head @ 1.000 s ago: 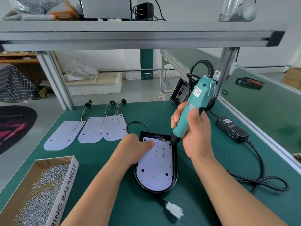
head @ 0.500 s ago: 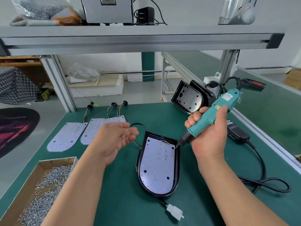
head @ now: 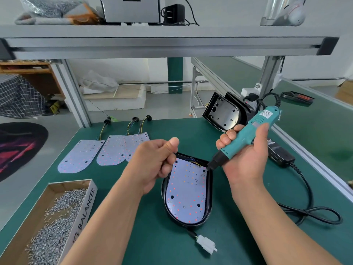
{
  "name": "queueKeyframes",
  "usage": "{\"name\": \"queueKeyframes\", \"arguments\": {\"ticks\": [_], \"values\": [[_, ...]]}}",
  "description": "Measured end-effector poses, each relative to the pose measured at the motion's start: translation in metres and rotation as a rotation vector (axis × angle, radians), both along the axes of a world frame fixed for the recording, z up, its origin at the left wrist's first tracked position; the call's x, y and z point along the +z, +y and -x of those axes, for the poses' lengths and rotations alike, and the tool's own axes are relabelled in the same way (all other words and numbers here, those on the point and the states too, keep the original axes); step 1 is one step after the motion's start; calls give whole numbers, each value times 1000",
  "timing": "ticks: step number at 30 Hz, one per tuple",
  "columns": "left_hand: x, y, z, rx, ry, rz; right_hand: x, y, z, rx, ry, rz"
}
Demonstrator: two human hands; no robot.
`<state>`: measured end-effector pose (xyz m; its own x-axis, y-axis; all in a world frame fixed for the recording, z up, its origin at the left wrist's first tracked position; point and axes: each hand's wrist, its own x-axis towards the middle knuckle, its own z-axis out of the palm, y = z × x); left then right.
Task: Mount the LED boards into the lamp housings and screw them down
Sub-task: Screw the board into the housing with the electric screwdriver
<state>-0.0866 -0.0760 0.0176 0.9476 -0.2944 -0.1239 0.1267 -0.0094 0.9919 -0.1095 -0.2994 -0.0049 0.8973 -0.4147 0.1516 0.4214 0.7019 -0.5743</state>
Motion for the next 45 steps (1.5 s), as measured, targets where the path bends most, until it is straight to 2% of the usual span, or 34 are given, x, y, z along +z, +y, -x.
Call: {"name": "queueKeyframes", "arguments": {"ticks": [7,12,15,17,21,24,28,34,45], "values": [[5,-3,9,-275,124,90,8,2,4,12,-26,-23],[1,-15,17,-264,-43,-184,14,1,6,15,-48,-56],[-1,-18,18,-220,-92,-255,17,0,8,7,-58,-73],[1,-20,19,-199,-36,-211,17,0,8,1,-60,-74],[8,-19,21,-248,174,33,17,-1,8,-4,-61,-75],[9,-18,24,-325,199,108,19,-2,8,-6,-72,-86],[5,-22,26,-323,160,54,24,-3,11,-11,-107,-92],[-5,-27,27,-248,-1,-36,28,-3,14,-13,-128,-80],[-8,-31,27,-298,19,11,30,-3,16,-36,-134,-67]]}}
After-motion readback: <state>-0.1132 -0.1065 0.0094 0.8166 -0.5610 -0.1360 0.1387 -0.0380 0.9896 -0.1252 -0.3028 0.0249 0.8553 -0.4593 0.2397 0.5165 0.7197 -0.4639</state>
